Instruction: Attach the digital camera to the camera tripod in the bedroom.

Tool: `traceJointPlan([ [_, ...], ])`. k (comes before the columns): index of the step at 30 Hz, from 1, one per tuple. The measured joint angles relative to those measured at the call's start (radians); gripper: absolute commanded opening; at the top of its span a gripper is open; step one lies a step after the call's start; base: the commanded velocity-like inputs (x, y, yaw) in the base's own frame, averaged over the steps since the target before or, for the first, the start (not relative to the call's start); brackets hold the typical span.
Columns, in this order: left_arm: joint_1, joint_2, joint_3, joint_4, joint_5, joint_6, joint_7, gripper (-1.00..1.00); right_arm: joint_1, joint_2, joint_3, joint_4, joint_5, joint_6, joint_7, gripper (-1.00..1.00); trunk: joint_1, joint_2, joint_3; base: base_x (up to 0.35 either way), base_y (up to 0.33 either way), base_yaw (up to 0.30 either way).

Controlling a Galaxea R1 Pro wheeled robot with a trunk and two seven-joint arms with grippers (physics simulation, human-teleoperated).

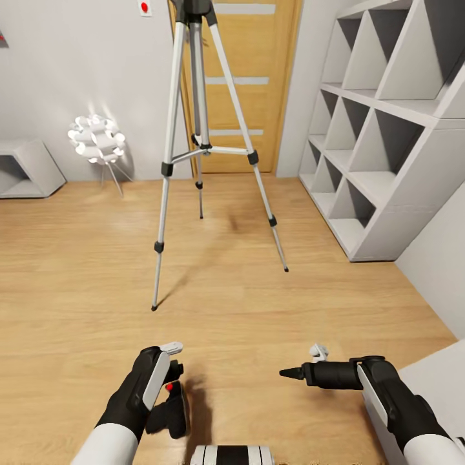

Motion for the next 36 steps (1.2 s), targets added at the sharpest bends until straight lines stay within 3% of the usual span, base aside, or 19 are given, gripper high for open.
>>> traceJointPlan([
  [36, 0.0, 0.0, 0.0, 0.0, 0.001, 0.0, 0.0, 1.0, 0.0, 0.0, 0.0, 0.0, 0.0, 0.0, 0.0, 1.0, 0.016, -0.008, -0.139, 0.0, 0.0, 0.0],
])
